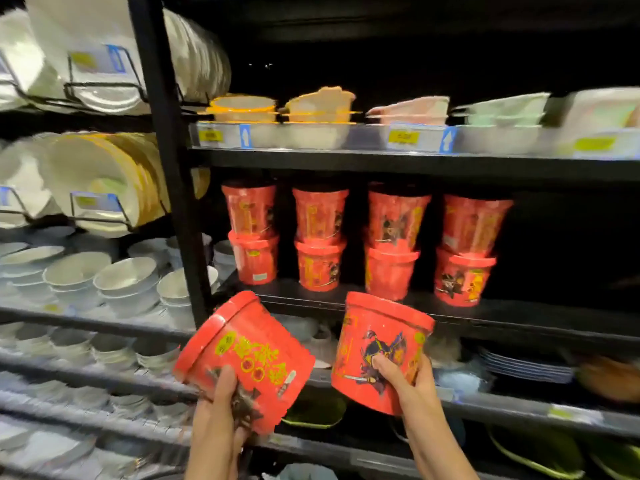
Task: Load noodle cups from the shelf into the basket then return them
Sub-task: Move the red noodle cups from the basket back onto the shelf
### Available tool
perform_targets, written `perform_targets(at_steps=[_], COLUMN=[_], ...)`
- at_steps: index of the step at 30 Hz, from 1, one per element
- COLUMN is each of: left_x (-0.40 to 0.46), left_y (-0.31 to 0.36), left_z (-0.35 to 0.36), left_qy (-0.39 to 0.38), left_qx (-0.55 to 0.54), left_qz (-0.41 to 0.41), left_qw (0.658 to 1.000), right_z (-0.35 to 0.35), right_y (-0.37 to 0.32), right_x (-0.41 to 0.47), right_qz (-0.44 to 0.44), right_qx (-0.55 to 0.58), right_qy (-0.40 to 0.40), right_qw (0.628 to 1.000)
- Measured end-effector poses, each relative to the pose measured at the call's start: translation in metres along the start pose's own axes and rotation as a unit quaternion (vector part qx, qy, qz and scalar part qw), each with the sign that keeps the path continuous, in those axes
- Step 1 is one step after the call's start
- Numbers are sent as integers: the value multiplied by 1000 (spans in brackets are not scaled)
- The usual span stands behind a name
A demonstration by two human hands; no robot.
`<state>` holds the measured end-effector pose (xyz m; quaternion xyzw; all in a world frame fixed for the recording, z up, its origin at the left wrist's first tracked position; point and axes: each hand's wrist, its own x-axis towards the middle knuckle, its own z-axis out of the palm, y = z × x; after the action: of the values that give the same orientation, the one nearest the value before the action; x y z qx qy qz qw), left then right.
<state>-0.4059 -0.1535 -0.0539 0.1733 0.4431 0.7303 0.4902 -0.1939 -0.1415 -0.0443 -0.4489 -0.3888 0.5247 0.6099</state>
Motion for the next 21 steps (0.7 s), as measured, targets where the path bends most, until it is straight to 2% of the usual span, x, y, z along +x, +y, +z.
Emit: perform_targets(at_steps=[6,9,15,18,21], left_x=[-30,-45,-52,-46,-43], left_y=[-36,-55,-75,-74,-73], left_z=[103,155,223,251,276], left_qy=[-98,-106,-168,-180,-209], left_qx=[40,63,83,84,136], left_qz=[5,18,96,138,186], left_qw=[994,992,978,970,950], right_z=[-89,-131,-184,-195,-198], right_y=[-36,-49,-60,-60,-56], right_x=[24,42,88,109,123], right_qz=[-53,-77,-98,-107,-108], right_qx=[-41,-96,-201,-219,-221], right_qy=[58,68,45,30,9], right_qw=[996,990,974,969,969])
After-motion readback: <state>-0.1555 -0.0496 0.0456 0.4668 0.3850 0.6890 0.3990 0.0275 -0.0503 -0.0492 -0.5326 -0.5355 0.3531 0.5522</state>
